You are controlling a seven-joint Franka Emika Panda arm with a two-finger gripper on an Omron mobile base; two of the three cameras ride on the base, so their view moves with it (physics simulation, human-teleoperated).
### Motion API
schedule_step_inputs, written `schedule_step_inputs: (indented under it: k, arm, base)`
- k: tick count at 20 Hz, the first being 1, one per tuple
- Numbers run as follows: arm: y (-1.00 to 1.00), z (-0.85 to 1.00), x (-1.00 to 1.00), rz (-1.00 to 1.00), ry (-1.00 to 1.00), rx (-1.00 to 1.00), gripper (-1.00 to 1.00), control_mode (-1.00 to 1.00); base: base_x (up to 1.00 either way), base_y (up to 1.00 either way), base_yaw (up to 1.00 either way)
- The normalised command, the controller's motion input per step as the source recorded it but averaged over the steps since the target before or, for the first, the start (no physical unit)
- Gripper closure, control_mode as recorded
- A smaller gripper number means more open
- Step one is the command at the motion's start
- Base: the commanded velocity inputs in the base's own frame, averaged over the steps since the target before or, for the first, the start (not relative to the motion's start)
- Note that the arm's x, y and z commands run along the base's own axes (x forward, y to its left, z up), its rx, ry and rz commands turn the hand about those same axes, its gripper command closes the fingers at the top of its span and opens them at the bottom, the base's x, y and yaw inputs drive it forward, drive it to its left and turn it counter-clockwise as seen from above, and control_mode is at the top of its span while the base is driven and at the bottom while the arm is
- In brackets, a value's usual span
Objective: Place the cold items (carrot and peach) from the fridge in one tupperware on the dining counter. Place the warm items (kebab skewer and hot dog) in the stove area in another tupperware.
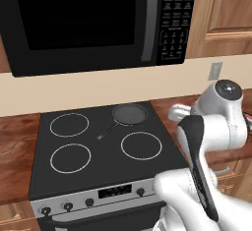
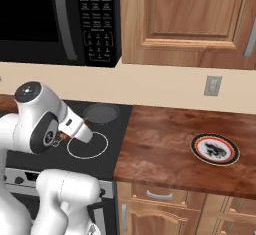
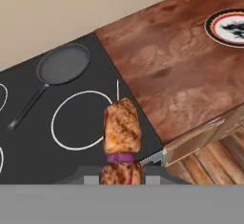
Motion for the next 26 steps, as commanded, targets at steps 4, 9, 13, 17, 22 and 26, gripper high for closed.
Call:
schedule_step_inputs:
  k: [4,9,13,17,22,26]
  arm:
    - [-0.04,-0.17,0.0,0.22,-0.11,0.12,1.0,1.0]
    - [0.0,0.0,0.0,0.0,0.0,0.0,1.0,1.0]
    - [0.0,0.0,0.0,0.0,0.0,0.0,1.0,1.0]
    - [0.0,0.0,0.0,0.0,0.0,0.0,1.0,1.0]
    - [0.0,0.0,0.0,0.0,0.0,0.0,1.0,1.0]
    - [0.0,0.0,0.0,0.0,0.0,0.0,1.0,1.0]
  base:
    - [0.0,0.0,0.06]
    - [-0.06,0.0,0.3]
    - [-0.43,0.0,0.22]
    - [-0.86,0.01,0.02]
    - [-0.98,0.2,0.0]
    - [-0.82,0.56,0.0]
